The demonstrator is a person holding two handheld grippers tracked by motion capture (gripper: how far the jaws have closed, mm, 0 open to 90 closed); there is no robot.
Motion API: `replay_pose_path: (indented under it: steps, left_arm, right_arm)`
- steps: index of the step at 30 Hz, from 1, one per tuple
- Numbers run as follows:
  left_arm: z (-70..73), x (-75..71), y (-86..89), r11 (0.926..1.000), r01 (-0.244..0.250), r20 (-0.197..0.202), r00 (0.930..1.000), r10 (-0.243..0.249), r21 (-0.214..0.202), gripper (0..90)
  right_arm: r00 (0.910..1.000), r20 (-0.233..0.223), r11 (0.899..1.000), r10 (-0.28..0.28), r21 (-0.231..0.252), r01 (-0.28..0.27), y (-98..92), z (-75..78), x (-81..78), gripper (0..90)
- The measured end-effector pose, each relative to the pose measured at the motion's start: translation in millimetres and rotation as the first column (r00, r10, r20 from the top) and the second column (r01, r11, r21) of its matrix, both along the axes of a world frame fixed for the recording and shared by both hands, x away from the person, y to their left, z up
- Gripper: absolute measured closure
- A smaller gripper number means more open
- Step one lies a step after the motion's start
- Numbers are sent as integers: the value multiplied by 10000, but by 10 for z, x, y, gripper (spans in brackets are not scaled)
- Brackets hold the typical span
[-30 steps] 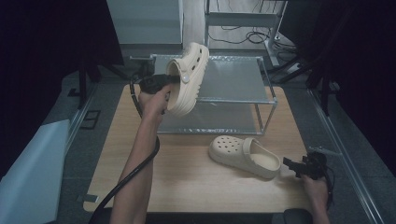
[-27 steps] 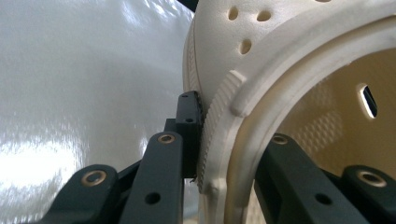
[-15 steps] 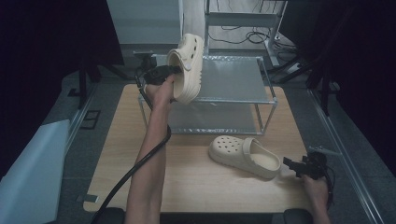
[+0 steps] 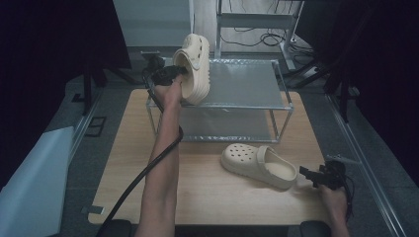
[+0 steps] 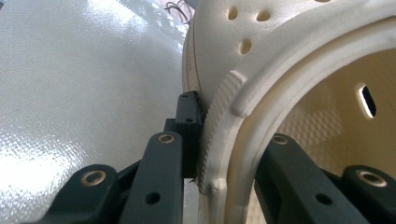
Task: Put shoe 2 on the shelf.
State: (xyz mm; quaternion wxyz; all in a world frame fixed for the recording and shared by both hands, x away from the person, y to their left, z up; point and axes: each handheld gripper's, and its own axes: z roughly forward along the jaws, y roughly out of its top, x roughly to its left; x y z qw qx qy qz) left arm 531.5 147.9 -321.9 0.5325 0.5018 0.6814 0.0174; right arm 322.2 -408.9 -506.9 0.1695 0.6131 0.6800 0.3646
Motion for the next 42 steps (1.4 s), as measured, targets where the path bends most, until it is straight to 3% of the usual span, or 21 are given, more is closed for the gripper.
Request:
replay_pose_path:
  steps: [10,16,30,34,42]
  left_arm:
    - [-42,83,-73,9965,-339,-263,9990,360,759,756]
    - [-95,91,-92,9976,-392,-173,9990,402,565,718]
    - [-107,123,-251,9946,392,18,9992,-395,959,480]
    - [-120,148,-267,9943,641,-144,9979,-631,850,428]
    - [-101,184,-340,9896,794,-392,9964,-752,1202,362]
  right_arm:
    - [10000,5,10000,13,85,-13,-9,-1,-4,67]
    - [10000,18,9999,11,116,-11,-6,-5,-3,67]
    - [10000,-95,9999,22,141,-20,-7,-5,-5,68]
    - [10000,-72,9999,53,103,-52,-9,-10,-1,68]
    - [9999,-91,9999,50,115,-49,-13,-11,-1,69]
